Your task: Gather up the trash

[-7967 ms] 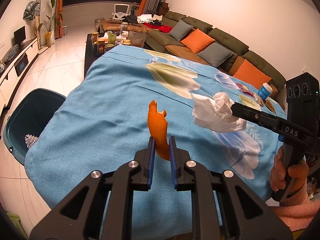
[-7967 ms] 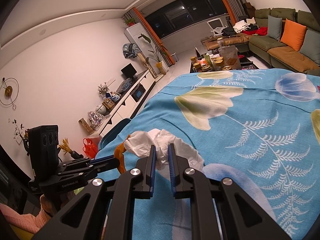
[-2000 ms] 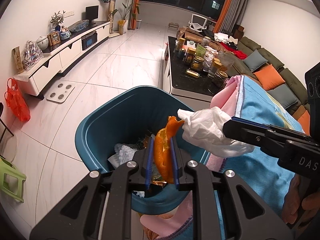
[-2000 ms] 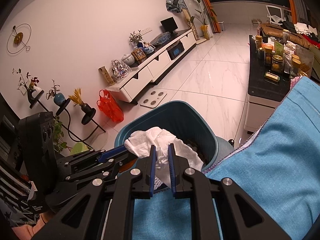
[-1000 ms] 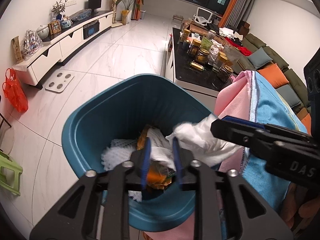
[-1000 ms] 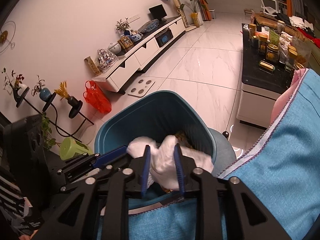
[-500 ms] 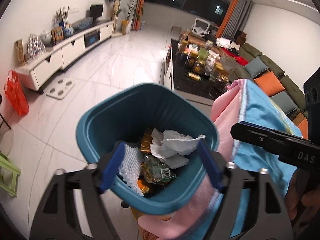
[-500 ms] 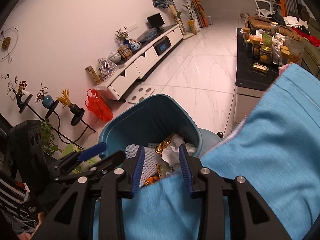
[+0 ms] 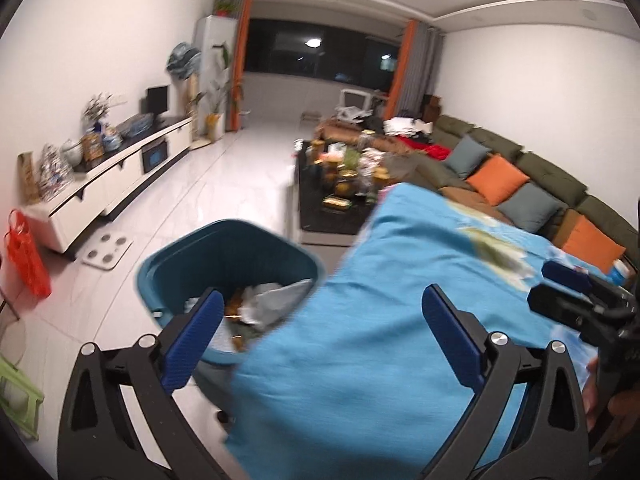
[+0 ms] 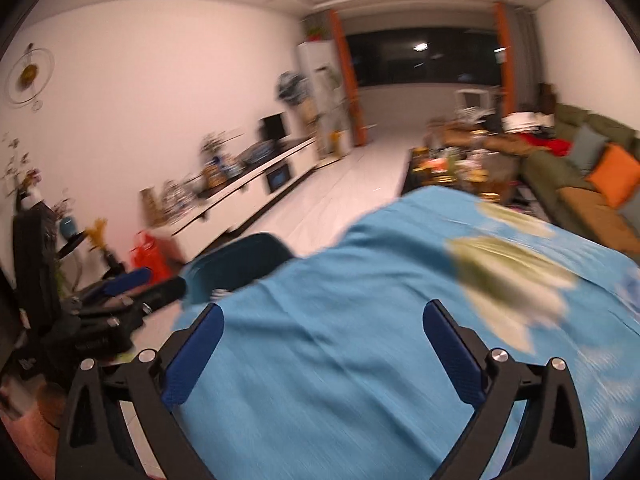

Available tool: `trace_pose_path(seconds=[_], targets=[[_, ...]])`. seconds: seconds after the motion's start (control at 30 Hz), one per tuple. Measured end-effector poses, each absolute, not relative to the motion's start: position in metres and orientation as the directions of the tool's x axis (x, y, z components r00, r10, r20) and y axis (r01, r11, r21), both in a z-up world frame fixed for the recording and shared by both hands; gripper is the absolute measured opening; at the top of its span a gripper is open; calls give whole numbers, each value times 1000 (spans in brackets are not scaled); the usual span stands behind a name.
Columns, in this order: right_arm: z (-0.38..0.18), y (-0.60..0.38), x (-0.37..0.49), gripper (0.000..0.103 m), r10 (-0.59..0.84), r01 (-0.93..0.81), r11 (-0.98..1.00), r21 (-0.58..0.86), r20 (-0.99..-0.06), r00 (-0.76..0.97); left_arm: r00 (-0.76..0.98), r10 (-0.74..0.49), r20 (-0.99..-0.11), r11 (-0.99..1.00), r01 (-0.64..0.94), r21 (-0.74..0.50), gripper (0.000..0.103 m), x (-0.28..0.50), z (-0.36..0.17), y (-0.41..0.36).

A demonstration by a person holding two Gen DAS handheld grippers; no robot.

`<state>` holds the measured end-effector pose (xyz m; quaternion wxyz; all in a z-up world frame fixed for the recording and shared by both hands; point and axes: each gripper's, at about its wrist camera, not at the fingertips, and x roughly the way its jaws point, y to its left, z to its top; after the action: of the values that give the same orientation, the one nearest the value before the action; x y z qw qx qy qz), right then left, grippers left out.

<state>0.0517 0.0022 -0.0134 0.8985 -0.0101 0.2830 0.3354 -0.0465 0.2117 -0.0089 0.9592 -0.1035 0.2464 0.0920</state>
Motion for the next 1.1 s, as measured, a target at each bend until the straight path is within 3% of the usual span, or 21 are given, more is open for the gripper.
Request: trace_pose_path(seconds=[0.33,0.8,1.1], targets=[[-14,-96,-4,96,317,-332,943,38,-415,853,911,23,-412,994,-63,-84,98,-37,11,106],[-18,-167,-30,96,159,-148,987,58,-336,928,935,-50,-351,998,31,-59,98,-29,22,45],[-18,-178,-40,96,131,-113,991,73,-322,938,948,-61,-313,998,58,-19,98,-35,18,25]])
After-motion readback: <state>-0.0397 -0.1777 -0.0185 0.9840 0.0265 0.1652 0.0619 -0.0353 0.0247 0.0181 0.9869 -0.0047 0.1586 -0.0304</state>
